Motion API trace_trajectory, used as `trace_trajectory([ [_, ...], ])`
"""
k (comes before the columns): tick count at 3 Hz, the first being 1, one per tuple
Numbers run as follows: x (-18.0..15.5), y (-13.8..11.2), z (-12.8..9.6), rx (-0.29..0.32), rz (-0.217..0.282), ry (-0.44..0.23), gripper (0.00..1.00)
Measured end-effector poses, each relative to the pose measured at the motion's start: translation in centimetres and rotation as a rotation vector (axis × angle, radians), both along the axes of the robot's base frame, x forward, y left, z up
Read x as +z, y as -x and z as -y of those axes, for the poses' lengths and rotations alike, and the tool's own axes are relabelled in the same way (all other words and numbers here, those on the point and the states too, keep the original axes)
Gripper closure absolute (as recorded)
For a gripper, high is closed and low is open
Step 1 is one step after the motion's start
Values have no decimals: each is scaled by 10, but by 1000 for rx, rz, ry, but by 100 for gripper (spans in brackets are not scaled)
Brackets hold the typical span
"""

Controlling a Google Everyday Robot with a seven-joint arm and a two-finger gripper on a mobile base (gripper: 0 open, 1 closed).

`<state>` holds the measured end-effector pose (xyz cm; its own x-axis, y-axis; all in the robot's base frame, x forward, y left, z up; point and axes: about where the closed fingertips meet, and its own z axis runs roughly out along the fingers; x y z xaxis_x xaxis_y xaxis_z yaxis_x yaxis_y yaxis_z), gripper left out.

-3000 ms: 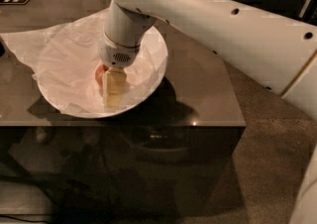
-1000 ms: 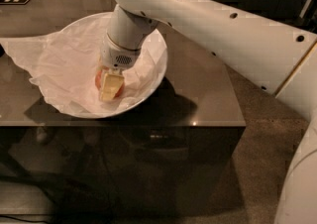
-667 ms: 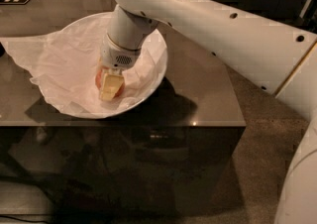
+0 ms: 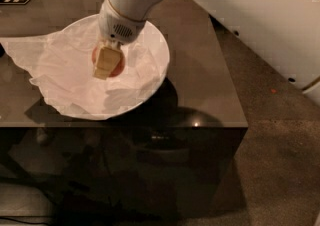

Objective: Pick apple from white bowl

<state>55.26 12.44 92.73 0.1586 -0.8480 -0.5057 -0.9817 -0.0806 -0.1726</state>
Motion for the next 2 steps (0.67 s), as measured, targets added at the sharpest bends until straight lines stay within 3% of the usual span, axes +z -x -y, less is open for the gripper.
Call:
trace_trajectory([
  [1,90,-6,-21,-31,-40,-35,100],
  [2,85,-6,-22,-31,-43,-31,100],
])
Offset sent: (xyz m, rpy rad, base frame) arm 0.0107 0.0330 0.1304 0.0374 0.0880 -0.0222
